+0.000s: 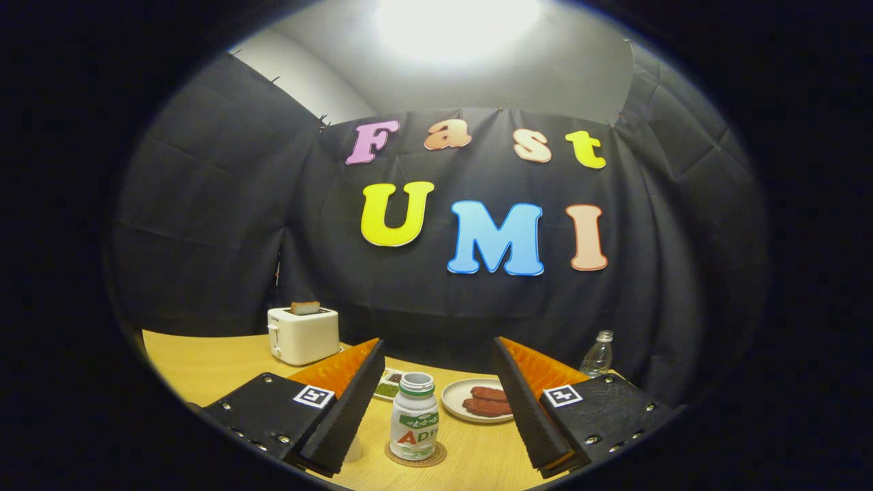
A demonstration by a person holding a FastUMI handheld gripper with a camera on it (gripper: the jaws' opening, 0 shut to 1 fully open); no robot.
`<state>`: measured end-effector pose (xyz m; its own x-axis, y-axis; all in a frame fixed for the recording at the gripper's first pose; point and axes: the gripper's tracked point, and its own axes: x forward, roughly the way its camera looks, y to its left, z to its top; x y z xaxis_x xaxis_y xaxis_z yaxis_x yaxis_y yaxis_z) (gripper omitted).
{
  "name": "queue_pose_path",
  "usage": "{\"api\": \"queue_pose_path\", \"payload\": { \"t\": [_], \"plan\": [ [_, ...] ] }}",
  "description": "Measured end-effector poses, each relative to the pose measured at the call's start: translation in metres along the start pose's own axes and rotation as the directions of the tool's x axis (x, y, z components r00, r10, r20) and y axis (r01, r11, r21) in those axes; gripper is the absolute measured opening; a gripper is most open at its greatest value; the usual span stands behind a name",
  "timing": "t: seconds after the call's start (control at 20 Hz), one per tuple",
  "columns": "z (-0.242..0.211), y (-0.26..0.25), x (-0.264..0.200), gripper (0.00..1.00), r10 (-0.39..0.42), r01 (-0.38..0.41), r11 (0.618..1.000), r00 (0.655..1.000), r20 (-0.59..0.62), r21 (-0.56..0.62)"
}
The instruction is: Take the bottle from table, then pour the juice into the cup, finally place the bottle on the coaster
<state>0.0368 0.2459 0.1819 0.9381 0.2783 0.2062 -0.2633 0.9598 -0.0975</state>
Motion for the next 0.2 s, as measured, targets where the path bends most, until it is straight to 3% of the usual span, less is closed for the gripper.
{"api": "queue_pose_path", "payload": {
  "t": [0.2],
  "plan": [
    [0.028,-0.039,-0.027,0.96,-0.052,0.051,0.999,0.998,0.04,0.016]
  ]
}}
